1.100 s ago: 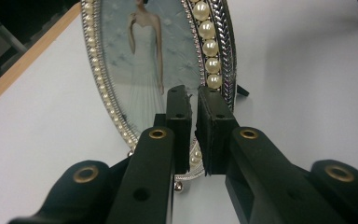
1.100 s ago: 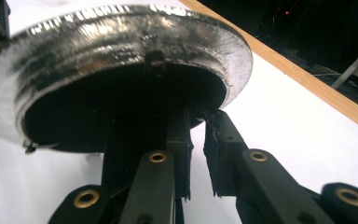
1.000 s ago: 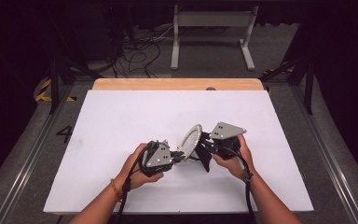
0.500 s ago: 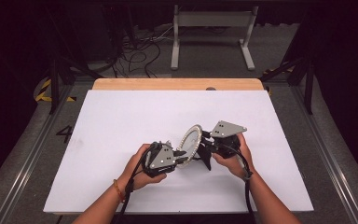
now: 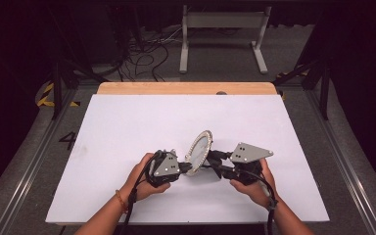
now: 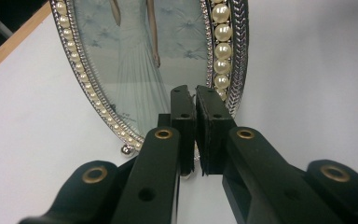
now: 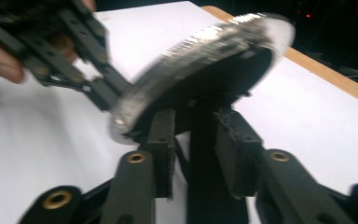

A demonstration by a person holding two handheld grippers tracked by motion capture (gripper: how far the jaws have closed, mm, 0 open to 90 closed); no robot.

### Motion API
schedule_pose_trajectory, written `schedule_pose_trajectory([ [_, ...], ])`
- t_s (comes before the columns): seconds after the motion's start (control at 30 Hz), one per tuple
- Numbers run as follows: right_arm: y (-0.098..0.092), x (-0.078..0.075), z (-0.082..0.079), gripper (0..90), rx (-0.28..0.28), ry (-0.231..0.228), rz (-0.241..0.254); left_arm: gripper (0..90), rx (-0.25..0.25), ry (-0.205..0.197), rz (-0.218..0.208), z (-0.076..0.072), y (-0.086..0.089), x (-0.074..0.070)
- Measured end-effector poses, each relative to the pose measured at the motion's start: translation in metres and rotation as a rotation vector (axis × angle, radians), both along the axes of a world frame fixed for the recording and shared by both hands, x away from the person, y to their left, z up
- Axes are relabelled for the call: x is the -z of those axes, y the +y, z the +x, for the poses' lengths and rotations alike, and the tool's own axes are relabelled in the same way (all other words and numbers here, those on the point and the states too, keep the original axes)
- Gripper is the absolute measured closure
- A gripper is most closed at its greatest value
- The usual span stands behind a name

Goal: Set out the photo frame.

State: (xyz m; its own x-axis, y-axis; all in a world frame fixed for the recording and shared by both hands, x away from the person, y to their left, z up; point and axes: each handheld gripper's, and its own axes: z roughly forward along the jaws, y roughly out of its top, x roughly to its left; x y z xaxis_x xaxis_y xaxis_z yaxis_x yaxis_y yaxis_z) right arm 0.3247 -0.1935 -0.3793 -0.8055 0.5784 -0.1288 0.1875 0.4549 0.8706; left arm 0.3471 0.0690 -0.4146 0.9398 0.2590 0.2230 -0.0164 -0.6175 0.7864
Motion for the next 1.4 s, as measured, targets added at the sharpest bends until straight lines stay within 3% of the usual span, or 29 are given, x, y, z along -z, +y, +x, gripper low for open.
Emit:
schedule_pose_trajectory([
  [0.03,0.000,0.000,0.000,64.8,0.000,0.000,0.000,85.9,0.000,0.000,0.000,0.000,0.000,0.000],
  [0.07,0.004,0.001,-0.003,57.6,0.008,0.022,0.017,85.5,0.000,-0.003,0.003,0.000,-0.001,0.000],
  [0.13,0.007,0.003,-0.004,52.5,0.012,0.034,0.018,84.9,-0.003,-0.001,0.007,0.000,-0.002,0.001],
  [0.33,0.013,0.009,-0.002,45.1,0.041,0.070,0.042,84.7,-0.001,-0.001,0.002,0.002,-0.004,0.003],
  [0.77,0.013,0.003,-0.013,42.2,-0.009,0.077,0.071,84.3,-0.024,0.003,0.007,0.002,-0.005,0.004],
  [0.9,0.018,0.001,-0.013,40.1,-0.006,0.081,0.089,84.4,-0.021,-0.003,0.007,0.003,-0.006,0.005],
  [1.1,0.029,0.002,-0.006,42.9,0.065,0.114,0.091,85.4,-0.023,0.025,0.004,0.006,-0.005,0.009],
  [1.4,0.025,0.005,-0.002,48.3,0.047,0.140,0.099,86.0,-0.019,0.032,0.005,0.006,-0.006,0.011],
])
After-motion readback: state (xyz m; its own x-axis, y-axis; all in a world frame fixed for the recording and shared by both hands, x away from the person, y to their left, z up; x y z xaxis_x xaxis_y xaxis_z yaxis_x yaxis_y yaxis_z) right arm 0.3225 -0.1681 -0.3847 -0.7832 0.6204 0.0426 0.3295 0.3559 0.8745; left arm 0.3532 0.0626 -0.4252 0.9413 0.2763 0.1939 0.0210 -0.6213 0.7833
